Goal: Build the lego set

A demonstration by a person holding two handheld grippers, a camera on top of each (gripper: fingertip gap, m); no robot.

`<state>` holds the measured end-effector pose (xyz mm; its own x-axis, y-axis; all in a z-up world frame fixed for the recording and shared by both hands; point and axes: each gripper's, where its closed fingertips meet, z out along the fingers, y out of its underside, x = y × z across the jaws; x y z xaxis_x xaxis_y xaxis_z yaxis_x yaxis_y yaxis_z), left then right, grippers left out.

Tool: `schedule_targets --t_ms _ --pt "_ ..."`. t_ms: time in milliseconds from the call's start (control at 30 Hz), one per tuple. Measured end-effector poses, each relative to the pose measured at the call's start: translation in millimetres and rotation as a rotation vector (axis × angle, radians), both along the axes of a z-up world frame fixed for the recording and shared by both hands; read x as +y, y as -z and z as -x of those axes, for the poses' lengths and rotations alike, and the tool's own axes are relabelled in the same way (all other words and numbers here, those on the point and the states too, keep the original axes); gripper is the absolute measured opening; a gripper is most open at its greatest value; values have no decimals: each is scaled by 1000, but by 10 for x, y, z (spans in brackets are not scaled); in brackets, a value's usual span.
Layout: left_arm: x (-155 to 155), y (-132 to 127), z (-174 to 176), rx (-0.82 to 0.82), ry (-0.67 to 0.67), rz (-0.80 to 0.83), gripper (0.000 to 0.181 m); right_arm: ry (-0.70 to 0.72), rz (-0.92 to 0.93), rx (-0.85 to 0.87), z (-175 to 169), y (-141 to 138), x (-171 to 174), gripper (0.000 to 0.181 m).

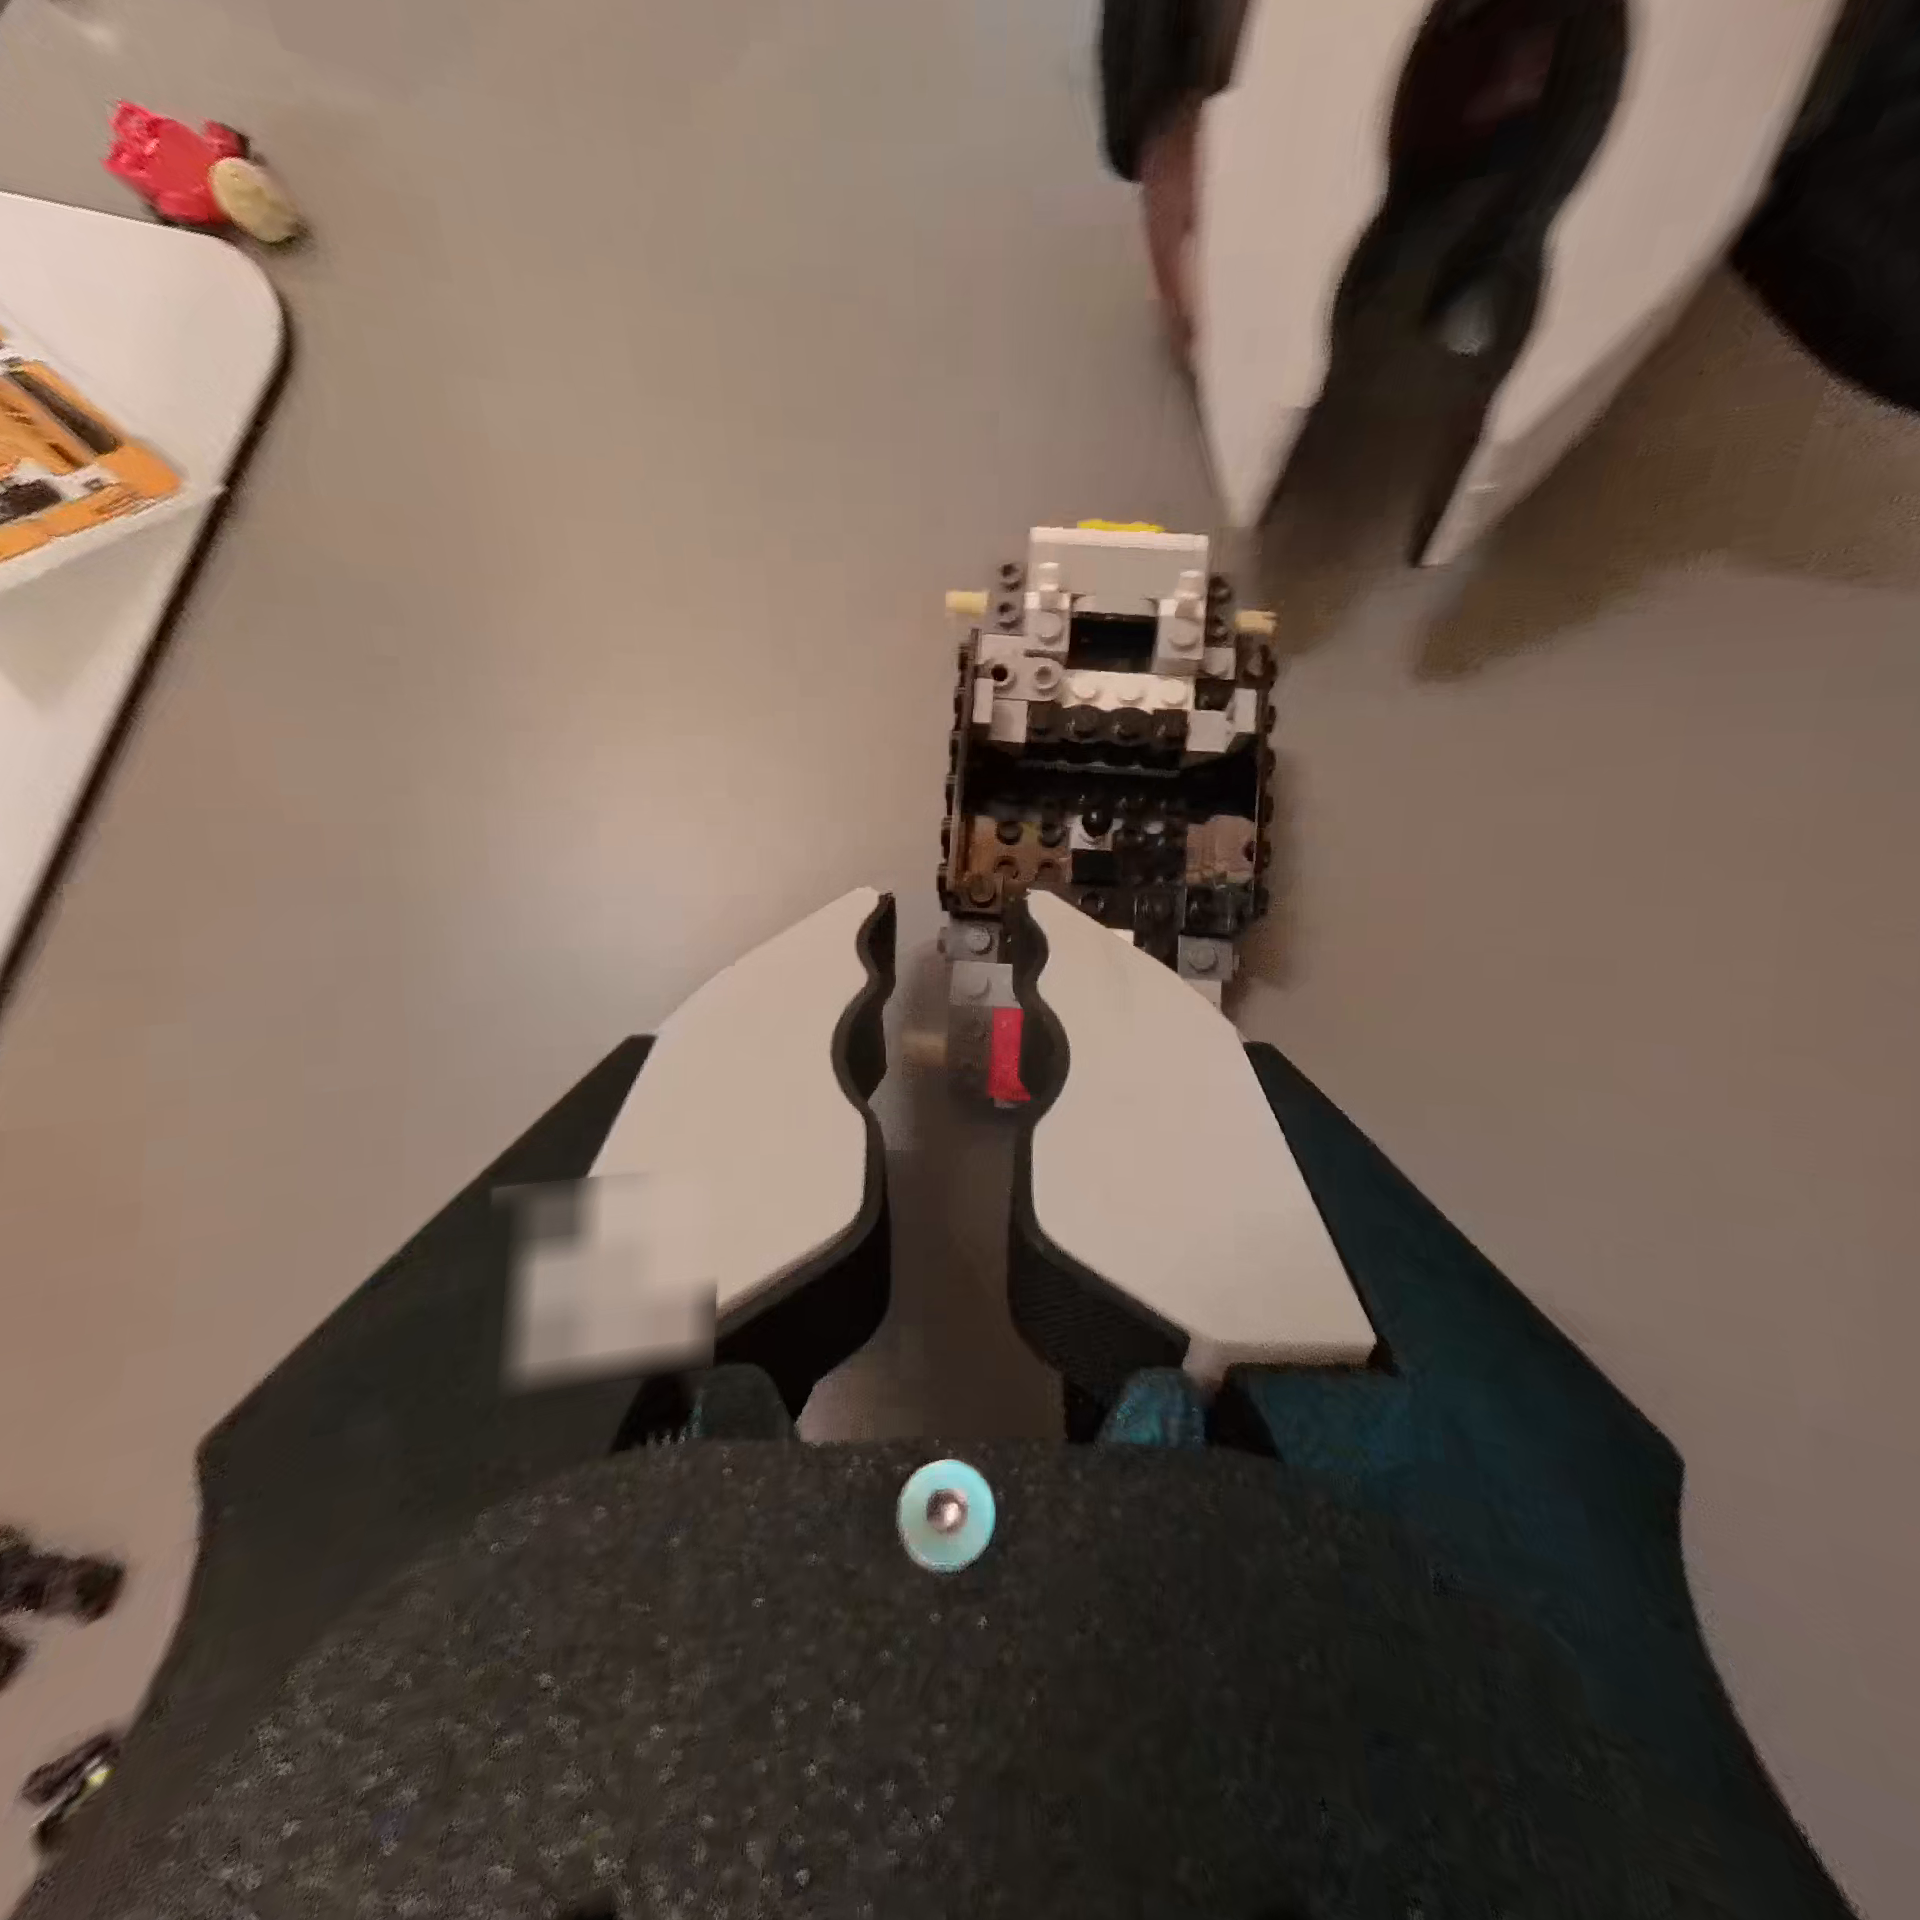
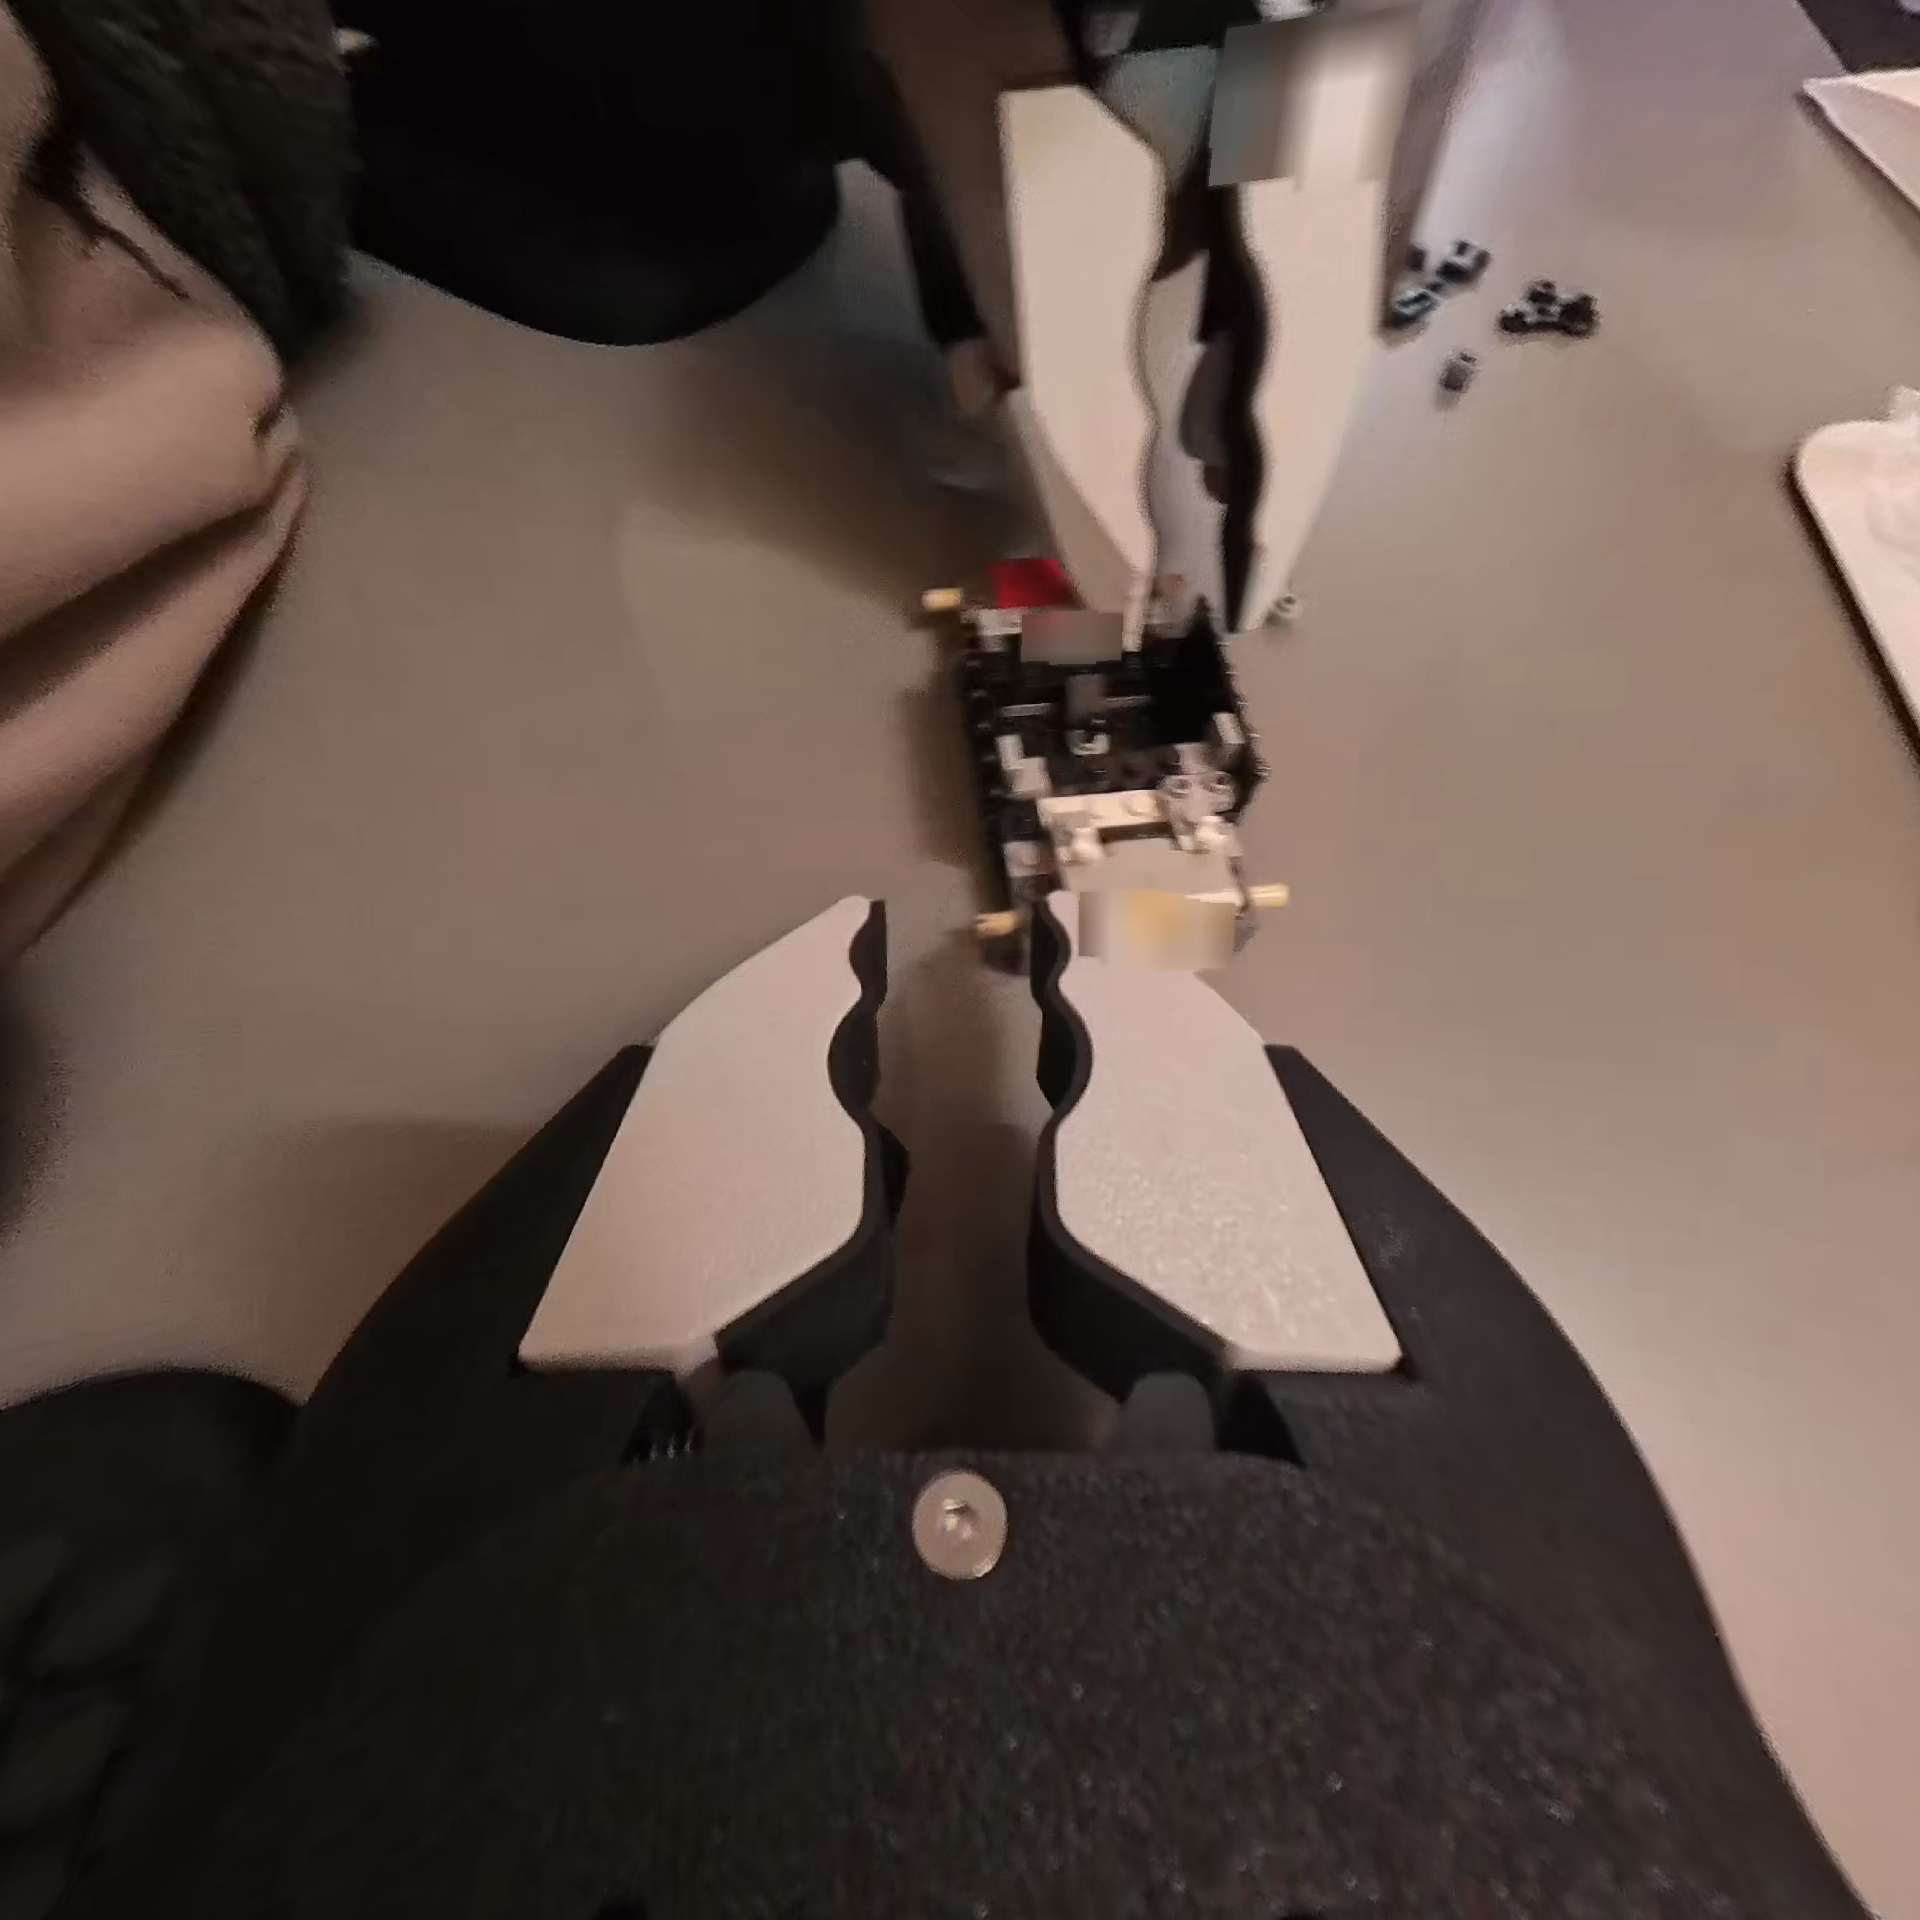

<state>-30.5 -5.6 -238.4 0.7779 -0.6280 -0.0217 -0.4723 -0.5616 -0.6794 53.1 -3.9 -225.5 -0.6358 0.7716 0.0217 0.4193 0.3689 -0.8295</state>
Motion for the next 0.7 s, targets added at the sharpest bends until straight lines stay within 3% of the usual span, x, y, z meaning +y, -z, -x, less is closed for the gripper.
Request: schedule_targets --t_ms 100,267,467,700 --pt "35 -46 106 38 -26 -6 23 -9 4 42 -16 -73 -4 28" --pt "36 -211 82 48 -17 -58 21 129 67 107 139 -184 328 28" --pt "38 -235 -292 4 112 -13 15 -16 -45 -1 237 63 230 60" --pt "79 -100 -410 6 133 126 12 -90 -26 5 205 63 58 47"
